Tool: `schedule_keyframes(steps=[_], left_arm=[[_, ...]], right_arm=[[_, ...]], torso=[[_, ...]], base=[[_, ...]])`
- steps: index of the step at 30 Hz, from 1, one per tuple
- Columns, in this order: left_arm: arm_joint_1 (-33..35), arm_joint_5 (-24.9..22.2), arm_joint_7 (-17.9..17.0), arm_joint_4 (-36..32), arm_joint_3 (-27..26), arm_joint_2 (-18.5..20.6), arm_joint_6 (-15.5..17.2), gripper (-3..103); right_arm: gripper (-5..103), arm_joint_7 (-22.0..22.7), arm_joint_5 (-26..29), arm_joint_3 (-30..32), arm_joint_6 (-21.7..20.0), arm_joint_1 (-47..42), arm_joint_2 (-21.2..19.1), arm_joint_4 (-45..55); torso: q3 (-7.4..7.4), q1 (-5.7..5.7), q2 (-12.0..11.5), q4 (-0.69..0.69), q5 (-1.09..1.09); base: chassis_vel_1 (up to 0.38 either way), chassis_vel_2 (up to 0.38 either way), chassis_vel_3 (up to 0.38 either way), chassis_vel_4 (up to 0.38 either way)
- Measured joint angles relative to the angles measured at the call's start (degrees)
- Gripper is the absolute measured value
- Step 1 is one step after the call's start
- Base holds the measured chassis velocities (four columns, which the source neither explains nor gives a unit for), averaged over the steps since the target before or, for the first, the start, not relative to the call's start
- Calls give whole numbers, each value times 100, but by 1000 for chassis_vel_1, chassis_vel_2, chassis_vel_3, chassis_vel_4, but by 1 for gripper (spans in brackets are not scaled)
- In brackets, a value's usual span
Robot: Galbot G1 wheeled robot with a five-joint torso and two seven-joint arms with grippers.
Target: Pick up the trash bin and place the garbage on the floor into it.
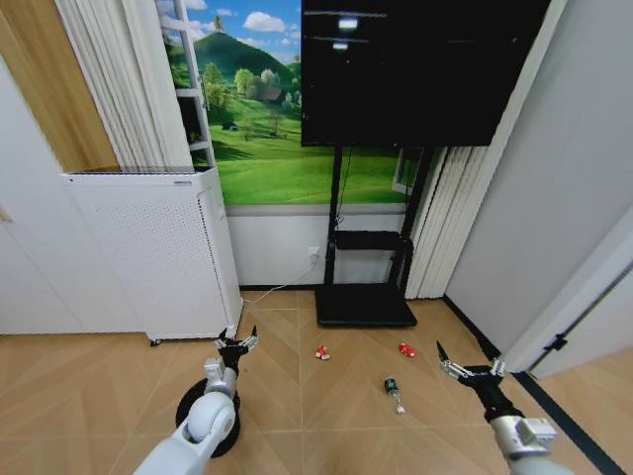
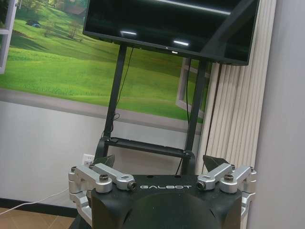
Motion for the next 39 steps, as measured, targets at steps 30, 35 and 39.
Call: schedule_keyframes(steps=[30, 35, 39], left_arm=[[216, 117, 11, -205, -87, 58, 23, 100], [290, 109, 16, -250, -128, 97, 24, 100], [338, 107, 30, -256, -154, 106, 16, 100]], right_arm=[[100, -101, -80, 90, 144, -132, 140, 84], [100, -76, -96, 57, 91, -137, 133, 82], [100, -74, -128, 32, 82, -142, 169, 51]], torso=[[-446, -299, -744, 0, 0], [-532, -361, -893, 0, 0], [-598, -403, -1000, 0, 0]], base=[[0, 0, 0, 0], [0, 0, 0, 0], [0, 0, 0, 0]])
